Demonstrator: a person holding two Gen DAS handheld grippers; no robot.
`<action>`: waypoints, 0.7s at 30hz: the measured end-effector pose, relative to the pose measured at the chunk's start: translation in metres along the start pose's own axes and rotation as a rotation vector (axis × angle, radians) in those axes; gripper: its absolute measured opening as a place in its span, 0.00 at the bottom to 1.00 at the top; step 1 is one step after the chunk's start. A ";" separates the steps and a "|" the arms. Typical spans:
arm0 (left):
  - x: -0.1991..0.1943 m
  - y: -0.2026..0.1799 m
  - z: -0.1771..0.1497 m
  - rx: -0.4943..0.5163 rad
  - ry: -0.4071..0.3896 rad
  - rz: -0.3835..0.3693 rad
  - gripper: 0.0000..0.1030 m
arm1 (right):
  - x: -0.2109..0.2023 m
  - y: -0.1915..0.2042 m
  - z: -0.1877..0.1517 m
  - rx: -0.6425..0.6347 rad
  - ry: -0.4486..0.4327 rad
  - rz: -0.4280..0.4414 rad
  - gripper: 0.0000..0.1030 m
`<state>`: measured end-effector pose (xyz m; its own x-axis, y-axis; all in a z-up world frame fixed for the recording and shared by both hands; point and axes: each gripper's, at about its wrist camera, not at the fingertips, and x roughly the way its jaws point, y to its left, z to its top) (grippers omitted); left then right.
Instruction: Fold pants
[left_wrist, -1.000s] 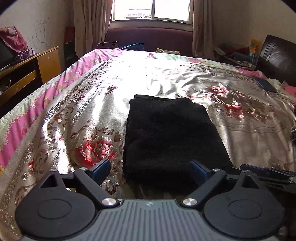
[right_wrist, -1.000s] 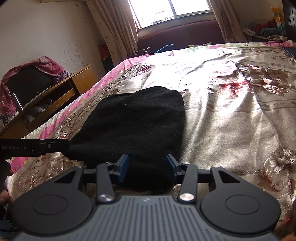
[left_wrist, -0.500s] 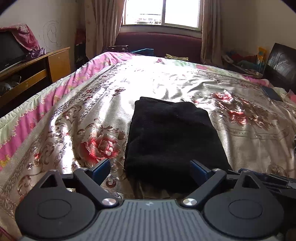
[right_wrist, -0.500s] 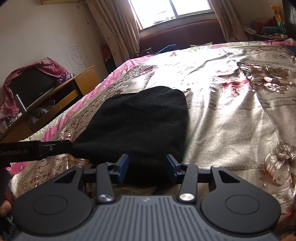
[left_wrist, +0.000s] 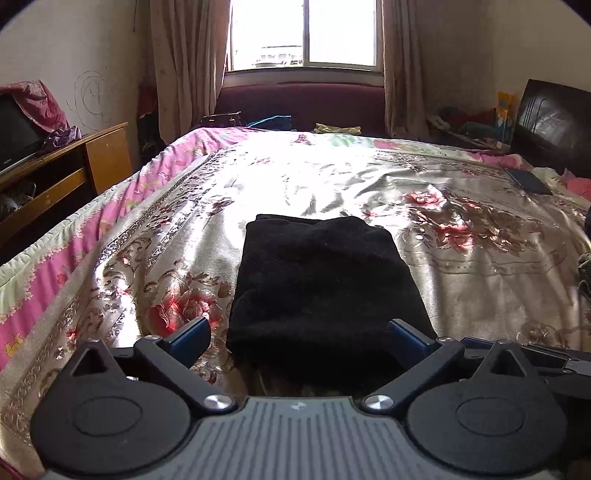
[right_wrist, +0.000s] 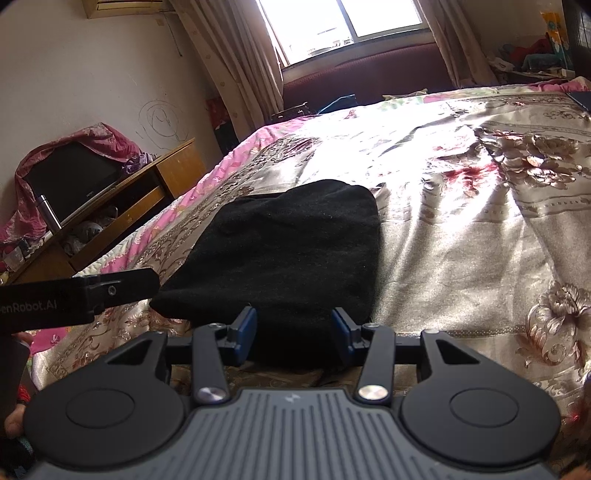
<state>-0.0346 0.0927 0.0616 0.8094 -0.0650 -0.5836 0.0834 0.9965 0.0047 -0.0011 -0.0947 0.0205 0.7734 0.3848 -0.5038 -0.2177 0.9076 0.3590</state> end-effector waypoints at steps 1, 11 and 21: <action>0.001 -0.002 -0.001 0.004 0.008 0.009 1.00 | -0.002 0.000 0.000 0.005 -0.003 0.003 0.45; 0.008 0.002 -0.016 -0.049 0.063 -0.003 1.00 | -0.008 0.003 -0.004 0.015 0.012 0.016 0.46; 0.008 0.006 -0.016 -0.095 0.053 -0.024 1.00 | -0.004 0.003 -0.007 0.017 0.032 0.015 0.46</action>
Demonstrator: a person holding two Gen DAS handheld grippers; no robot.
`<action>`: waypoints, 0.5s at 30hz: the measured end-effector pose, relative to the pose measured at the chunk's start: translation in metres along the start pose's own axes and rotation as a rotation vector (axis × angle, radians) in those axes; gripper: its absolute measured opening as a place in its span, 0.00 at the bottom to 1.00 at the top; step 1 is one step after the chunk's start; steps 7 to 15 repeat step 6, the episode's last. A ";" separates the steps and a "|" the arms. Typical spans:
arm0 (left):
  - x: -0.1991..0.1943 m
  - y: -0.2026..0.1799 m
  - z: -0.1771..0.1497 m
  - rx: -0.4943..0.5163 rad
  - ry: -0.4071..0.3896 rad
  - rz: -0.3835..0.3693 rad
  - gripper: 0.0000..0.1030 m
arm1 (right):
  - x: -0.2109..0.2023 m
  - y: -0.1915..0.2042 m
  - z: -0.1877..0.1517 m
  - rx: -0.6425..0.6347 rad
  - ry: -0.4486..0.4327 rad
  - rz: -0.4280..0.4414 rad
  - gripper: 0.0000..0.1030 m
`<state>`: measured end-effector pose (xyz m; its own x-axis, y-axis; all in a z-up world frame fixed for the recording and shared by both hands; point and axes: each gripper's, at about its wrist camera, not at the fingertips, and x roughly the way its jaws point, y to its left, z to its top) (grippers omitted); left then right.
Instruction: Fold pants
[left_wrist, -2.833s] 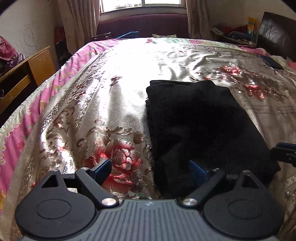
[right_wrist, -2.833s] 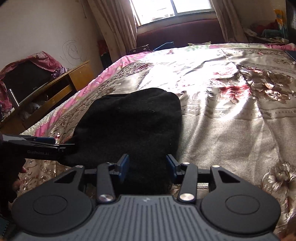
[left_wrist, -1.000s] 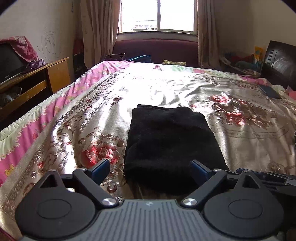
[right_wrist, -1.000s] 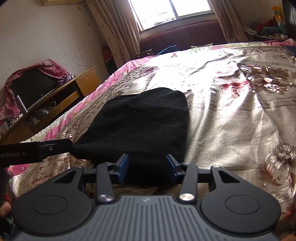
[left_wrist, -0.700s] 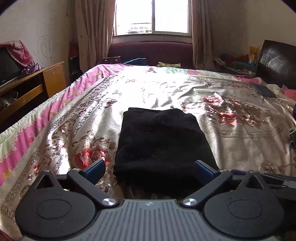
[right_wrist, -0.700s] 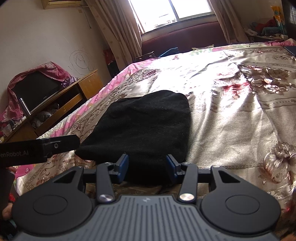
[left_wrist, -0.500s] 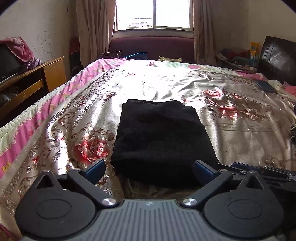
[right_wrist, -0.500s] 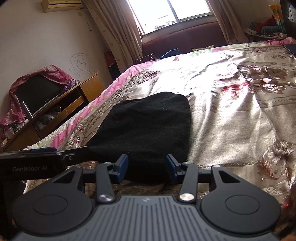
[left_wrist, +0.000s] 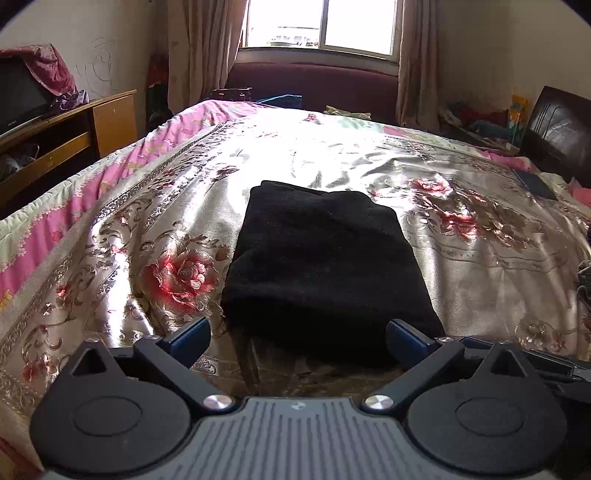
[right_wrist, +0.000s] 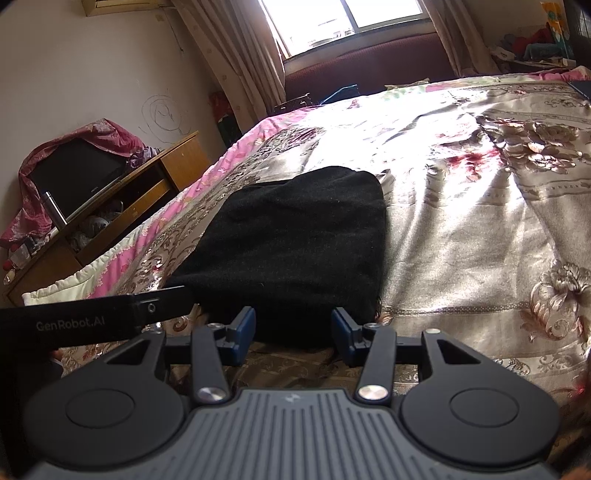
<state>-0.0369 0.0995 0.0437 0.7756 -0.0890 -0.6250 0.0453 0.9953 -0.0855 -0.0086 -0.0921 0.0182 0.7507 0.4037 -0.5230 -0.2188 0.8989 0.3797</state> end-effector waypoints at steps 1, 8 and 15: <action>0.000 0.000 0.000 -0.003 -0.004 -0.006 1.00 | 0.000 0.000 0.000 0.001 0.000 0.001 0.46; 0.003 -0.003 0.000 0.006 0.009 0.014 1.00 | 0.001 0.002 0.000 -0.008 0.004 0.011 0.46; 0.003 -0.003 0.000 0.006 0.009 0.014 1.00 | 0.001 0.002 0.000 -0.008 0.004 0.011 0.46</action>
